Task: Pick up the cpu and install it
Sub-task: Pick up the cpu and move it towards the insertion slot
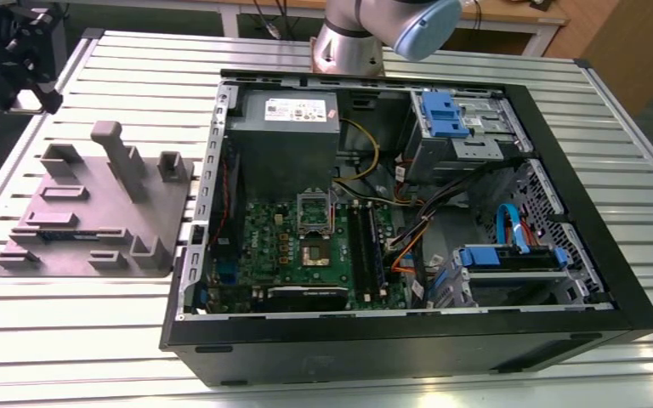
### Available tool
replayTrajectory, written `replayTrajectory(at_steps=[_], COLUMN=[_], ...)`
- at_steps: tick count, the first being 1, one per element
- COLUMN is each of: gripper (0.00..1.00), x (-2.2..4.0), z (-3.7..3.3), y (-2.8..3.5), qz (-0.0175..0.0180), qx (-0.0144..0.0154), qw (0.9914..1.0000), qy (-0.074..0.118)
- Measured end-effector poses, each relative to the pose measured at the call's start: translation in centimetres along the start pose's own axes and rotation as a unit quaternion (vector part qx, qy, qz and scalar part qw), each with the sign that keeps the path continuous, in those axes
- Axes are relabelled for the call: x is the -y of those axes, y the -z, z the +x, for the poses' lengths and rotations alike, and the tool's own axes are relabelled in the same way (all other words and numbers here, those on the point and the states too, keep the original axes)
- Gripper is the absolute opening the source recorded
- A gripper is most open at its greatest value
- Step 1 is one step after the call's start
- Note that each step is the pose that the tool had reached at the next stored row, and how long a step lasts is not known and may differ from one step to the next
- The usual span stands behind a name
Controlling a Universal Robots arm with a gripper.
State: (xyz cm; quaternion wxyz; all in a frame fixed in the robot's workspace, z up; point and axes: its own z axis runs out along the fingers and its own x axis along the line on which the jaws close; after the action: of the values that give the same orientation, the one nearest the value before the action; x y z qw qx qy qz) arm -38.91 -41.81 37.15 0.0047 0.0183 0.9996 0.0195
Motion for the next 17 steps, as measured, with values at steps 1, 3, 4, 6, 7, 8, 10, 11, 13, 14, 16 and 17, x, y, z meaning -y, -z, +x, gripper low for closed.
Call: replayTrajectory(at_steps=[1, 3, 4, 6, 7, 8, 10, 11, 13, 14, 16, 17], gripper=[0.47, 0.47, 0.47, 0.47, 0.47, 0.47, 0.47, 0.47, 0.47, 0.47, 0.47, 0.47], x=[-0.01, -0.01, -0.02, -0.03, -0.03, -0.03, -0.04, -0.04, -0.05, -0.05, -0.06, -0.06], z=[-0.10, -0.30, -0.40, -0.61, -0.72, -0.83, -1.00, -1.10, -1.32, -1.40, -1.49, -1.50], y=[0.00, 0.00, -0.01, -0.01, -0.01, -0.01, -0.01, -0.01, -0.01, -0.01, -0.02, -0.02], qz=[0.0000, 0.0000, 0.0000, 0.0000, 0.0000, 0.0000, 0.0000, 0.0000, 0.0000, 0.0000, 0.0000, 0.0000], qx=[0.0000, 0.0000, 0.0000, 0.0000, 0.0000, 0.0000, 0.0000, 0.0000, 0.0000, 0.0000, 0.0000, 0.0000], qw=[1.00000, 1.00000, 1.00000, 1.00000, 1.00000, 1.00000, 1.00000, 1.00000, 1.00000, 1.00000, 1.00000, 1.00000], qy=[0.000, 0.000, 0.000, 0.000, 0.000, 0.000, 0.000, 0.000, 0.000, 0.000, 0.000, 0.000])
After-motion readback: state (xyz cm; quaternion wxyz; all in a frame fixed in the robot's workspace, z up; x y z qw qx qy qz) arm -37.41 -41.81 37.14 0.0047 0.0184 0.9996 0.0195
